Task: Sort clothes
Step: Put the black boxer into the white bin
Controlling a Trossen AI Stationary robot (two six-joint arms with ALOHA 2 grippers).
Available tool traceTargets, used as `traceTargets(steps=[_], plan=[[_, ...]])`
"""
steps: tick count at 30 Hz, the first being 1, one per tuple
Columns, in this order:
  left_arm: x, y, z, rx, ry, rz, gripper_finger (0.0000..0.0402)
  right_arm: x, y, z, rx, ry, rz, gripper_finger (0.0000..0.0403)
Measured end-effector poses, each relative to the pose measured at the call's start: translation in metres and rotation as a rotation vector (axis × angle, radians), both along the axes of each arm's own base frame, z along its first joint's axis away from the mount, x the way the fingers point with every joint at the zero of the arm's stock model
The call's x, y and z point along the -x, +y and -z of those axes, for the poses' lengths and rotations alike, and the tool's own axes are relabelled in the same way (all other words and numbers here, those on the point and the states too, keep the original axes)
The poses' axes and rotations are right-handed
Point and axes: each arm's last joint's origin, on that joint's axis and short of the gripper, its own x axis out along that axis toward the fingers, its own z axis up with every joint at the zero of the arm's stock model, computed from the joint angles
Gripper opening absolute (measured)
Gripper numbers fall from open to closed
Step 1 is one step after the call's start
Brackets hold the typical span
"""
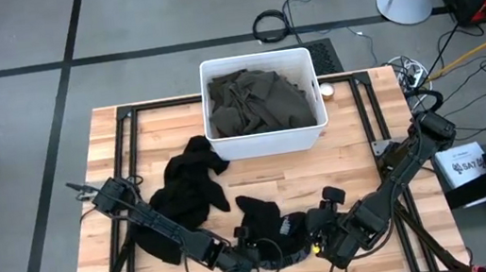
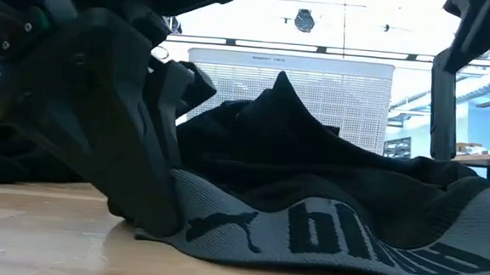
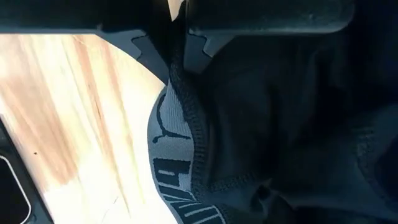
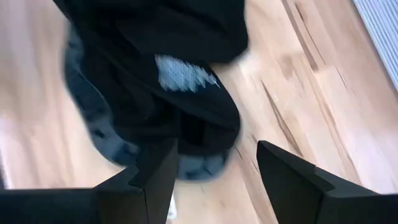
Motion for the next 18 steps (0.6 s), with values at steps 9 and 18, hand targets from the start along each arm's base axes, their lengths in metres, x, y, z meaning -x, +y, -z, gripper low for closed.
traceTargets(steps=[9, 18], plan=[[0.002, -0.005, -0.008, -0.008, 0.013, 0.007, 0.0015, 0.007, -0.025, 0.048, -0.033, 0.009, 0.276, 0.0208], [0.002, -0.005, -0.009, -0.013, 0.008, 0.008, 0.0013, -0.009, -0.039, 0.1, -0.305, -0.141, 0.132, 0.0208]])
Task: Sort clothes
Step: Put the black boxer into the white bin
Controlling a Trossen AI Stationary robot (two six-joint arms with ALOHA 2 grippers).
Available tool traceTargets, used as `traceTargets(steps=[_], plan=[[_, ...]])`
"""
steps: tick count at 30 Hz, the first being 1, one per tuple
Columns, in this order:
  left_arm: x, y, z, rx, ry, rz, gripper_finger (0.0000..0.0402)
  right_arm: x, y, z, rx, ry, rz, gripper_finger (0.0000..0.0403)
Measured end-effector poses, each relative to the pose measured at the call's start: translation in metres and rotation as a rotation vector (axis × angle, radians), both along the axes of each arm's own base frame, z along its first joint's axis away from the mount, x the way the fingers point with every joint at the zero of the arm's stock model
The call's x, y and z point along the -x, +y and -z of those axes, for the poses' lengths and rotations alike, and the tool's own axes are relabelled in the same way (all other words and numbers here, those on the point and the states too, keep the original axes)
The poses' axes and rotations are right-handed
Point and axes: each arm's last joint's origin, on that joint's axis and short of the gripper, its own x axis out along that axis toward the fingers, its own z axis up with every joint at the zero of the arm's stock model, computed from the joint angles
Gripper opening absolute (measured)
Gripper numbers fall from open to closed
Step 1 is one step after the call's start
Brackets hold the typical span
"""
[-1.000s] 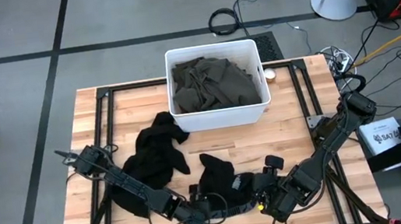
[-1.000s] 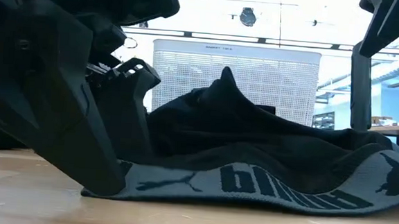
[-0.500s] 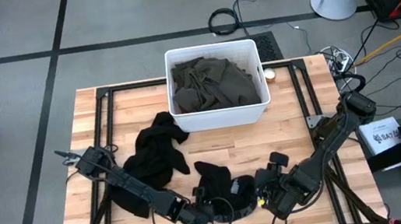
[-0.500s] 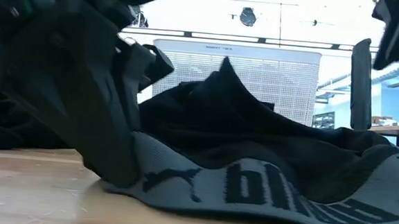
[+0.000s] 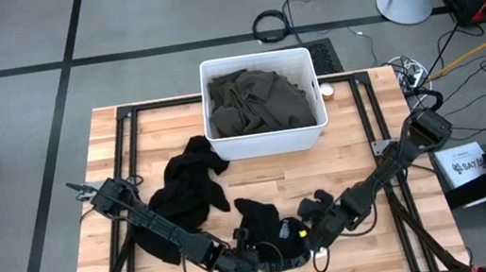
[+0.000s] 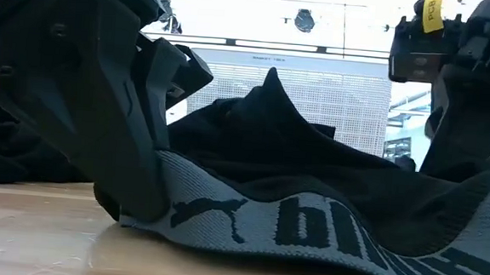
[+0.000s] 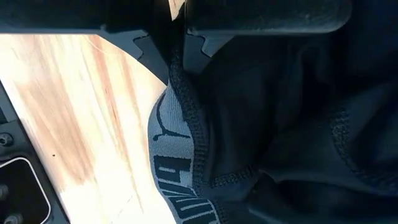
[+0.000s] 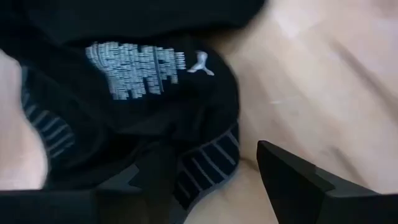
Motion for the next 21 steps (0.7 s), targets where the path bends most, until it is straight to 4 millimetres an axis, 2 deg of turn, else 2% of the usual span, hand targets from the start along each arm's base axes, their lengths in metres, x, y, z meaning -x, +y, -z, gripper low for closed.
traceTargets(steps=[6, 9, 11, 15, 16, 21], plan=[[0.0, 0.0, 0.0, 0.001, -0.001, -0.001, 0.0016, -0.002, -0.003, 0.0, -0.026, 0.004, -0.006, 0.0208], [0.0, 0.0, 0.0, 0.001, -0.001, -0.001, 0.0017, -0.003, -0.003, 0.0, -0.024, 0.005, -0.01, 0.0191], [0.0, 0.0, -0.001, 0.002, -0.001, -0.001, 0.0018, -0.003, -0.003, 0.0, -0.02, 0.003, -0.014, 0.0156], [0.0, 0.0, -0.001, 0.002, -0.002, -0.001, 0.0018, -0.004, -0.002, 0.0, -0.003, -0.007, -0.048, 0.0035], [0.0, 0.0, -0.001, 0.002, -0.002, -0.001, 0.0018, -0.004, -0.002, -0.001, 0.002, -0.015, -0.063, 0.0018], [0.0, -0.001, -0.002, 0.024, 0.002, 0.026, 0.0019, -0.01, 0.002, -0.013, 0.009, -0.043, -0.1, 0.0003]])
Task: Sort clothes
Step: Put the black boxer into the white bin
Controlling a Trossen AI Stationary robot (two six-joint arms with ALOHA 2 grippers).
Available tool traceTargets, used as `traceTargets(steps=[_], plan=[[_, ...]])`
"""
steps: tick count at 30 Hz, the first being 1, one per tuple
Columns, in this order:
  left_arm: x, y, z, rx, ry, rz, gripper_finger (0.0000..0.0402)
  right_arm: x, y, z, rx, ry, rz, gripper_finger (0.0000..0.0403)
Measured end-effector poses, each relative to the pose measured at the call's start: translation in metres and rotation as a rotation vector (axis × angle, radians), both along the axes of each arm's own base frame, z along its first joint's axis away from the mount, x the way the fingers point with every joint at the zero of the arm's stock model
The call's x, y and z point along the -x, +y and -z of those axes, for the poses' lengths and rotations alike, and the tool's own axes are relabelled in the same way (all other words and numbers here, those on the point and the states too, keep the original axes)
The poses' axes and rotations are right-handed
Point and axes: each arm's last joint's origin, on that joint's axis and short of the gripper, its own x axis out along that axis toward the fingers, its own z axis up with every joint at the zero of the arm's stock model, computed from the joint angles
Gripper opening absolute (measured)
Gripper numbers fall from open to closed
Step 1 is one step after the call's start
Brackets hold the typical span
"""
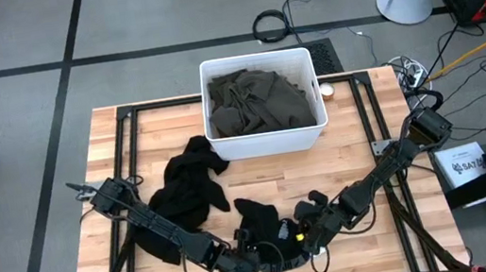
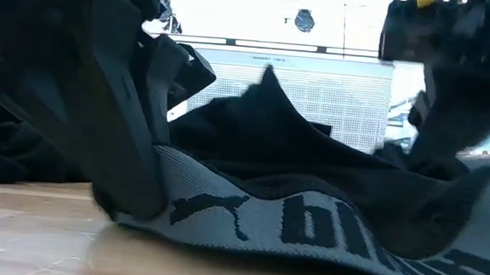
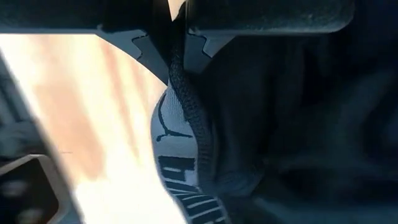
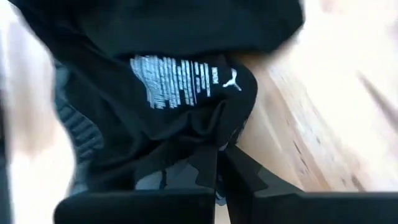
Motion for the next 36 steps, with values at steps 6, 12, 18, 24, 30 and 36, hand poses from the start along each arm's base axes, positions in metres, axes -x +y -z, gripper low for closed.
traceTargets(steps=[6, 12, 18, 24, 30, 36], plan=[[0.007, -0.006, -0.028, 0.091, -0.037, 0.074, 0.0014, 0.001, -0.001, -0.063, 0.125, -0.051, 0.001, 0.0001], [0.035, -0.01, -0.101, 0.151, -0.237, 0.08, 0.0012, 0.021, 0.001, -0.131, 0.265, -0.141, 0.067, 0.0001], [0.056, 0.007, -0.167, 0.15, -0.509, -0.043, 0.0012, 0.01, 0.006, -0.149, 0.261, -0.233, 0.045, 0.0], [0.053, 0.025, -0.177, 0.145, -0.545, -0.159, 0.0012, -0.01, 0.023, -0.137, 0.248, -0.281, -0.072, 0.0], [0.043, 0.02, -0.151, 0.151, -0.42, -0.05, 0.0012, -0.017, 0.03, -0.141, 0.231, -0.356, -0.137, 0.0], [0.034, 0.029, -0.143, 0.126, -0.385, -0.09, 0.0012, -0.022, 0.038, -0.146, 0.157, -0.416, -0.233, 0.0]])
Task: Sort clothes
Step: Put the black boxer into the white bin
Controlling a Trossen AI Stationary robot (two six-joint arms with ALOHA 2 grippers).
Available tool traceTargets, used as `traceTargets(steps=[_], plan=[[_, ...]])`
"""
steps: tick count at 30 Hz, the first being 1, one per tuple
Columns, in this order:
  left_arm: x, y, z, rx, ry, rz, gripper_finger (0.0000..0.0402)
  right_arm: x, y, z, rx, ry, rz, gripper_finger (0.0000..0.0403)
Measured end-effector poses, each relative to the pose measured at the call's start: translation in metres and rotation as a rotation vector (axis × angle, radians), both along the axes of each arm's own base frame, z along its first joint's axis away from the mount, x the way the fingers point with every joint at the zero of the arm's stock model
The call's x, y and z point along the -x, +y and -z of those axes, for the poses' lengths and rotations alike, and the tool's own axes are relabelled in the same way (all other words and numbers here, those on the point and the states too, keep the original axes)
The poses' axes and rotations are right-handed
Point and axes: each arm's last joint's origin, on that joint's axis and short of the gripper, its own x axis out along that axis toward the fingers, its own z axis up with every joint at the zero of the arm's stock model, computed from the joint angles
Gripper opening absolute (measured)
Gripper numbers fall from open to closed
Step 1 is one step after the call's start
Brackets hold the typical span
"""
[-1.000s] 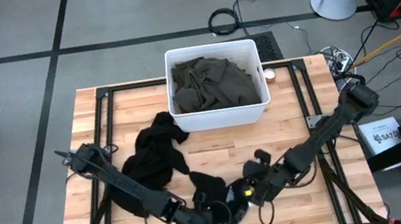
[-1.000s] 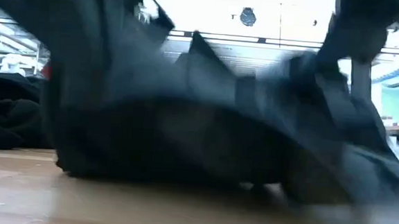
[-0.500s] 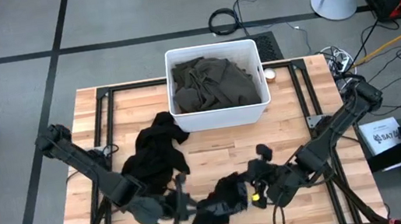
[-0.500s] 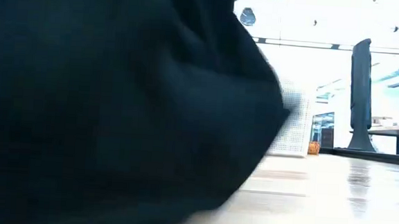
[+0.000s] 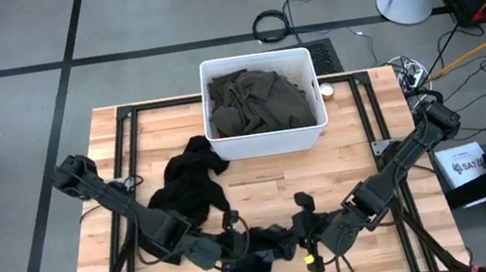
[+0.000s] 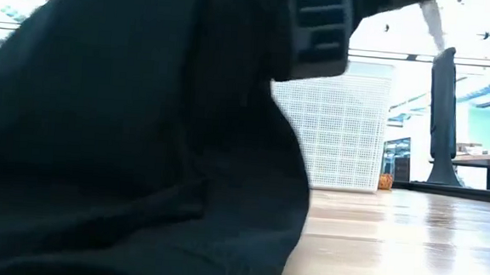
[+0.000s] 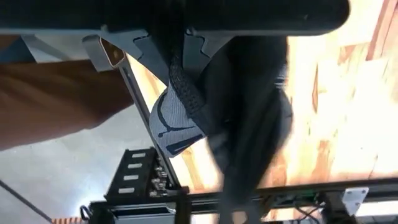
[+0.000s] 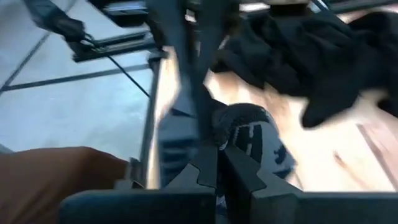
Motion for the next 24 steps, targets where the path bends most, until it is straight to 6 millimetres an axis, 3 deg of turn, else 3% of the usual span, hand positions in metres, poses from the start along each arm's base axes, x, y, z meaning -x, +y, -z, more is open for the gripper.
traceTargets(steps=[14, 24], plan=[[-0.014, 0.006, 0.007, 0.045, -0.004, -0.01, 0.0016, -0.025, 0.006, 0.023, -0.013, -0.007, -0.044, 0.0], [-0.02, 0.009, 0.015, 0.034, 0.02, -0.02, 0.0019, -0.028, 0.005, 0.02, -0.041, -0.022, -0.086, 0.0012]])
